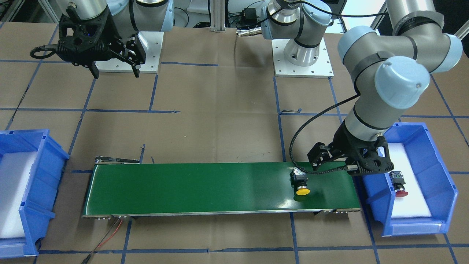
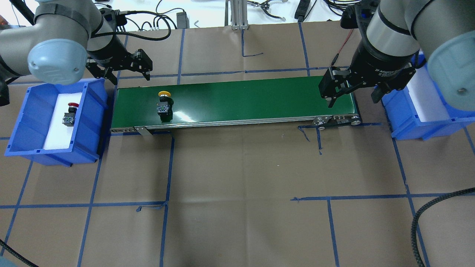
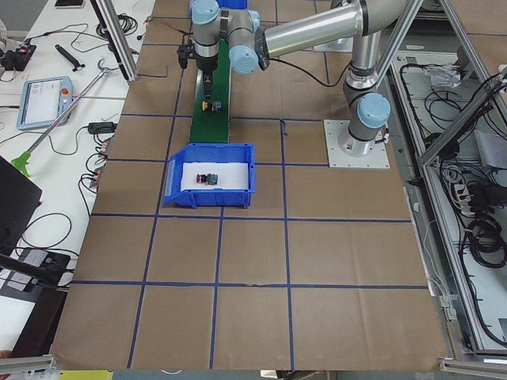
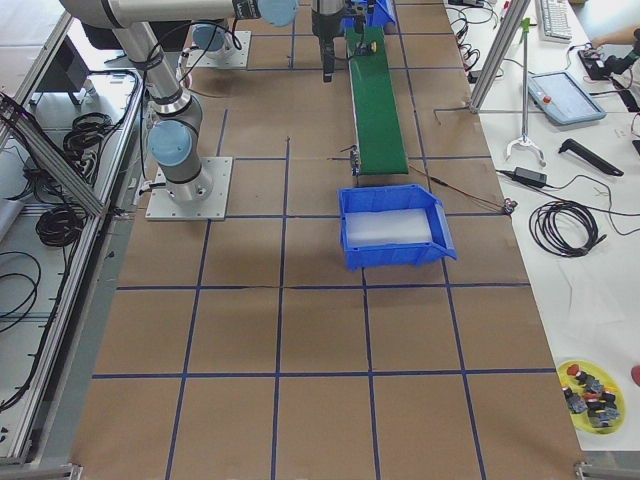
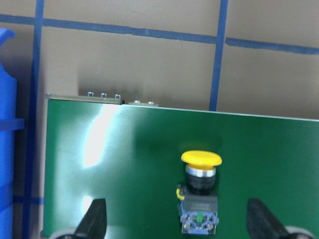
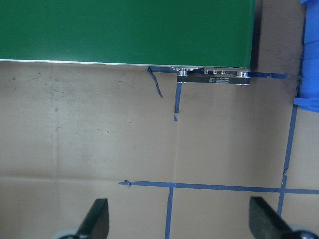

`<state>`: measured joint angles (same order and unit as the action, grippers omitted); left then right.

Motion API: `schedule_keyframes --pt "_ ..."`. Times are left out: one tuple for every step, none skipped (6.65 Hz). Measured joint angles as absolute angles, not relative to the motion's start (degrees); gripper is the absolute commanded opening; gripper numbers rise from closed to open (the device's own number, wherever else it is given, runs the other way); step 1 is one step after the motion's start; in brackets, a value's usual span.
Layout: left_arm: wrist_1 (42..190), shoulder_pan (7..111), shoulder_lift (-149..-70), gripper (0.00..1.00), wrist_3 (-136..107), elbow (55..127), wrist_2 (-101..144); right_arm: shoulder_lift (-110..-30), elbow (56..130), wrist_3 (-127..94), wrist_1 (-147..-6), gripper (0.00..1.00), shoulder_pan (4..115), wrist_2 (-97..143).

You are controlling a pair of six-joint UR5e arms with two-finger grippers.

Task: Transport two buttons from left to right
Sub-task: 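Move the left gripper back over the bin to the red button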

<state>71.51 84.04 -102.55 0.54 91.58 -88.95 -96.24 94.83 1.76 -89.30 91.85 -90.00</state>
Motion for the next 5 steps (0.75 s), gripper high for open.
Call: schedule_keyframes --pt "73.94 83.46 -101.16 1.00 0.98 91.03 -89.38 -96.24 94.83 1.76 -89.30 1.00 91.85 -90.00" --pt "75.87 82.05 -100.55 1.00 2.66 90.10 -89.96 -96.24 94.83 1.76 -89.30 1.00 91.85 -90.00" --pt "77.01 79.96 -100.45 1.00 5.38 89.22 -90.18 -96.24 94.83 1.76 -89.30 1.00 91.85 -90.00" --pt "77.43 77.16 -100.65 1.00 8.23 88.82 -90.24 -96.24 94.83 1.76 -89.30 1.00 91.85 -90.00" --pt "77.45 73.65 -100.95 1.00 11.99 88.87 -90.29 -96.24 94.83 1.76 -89.30 1.00 91.85 -90.00"
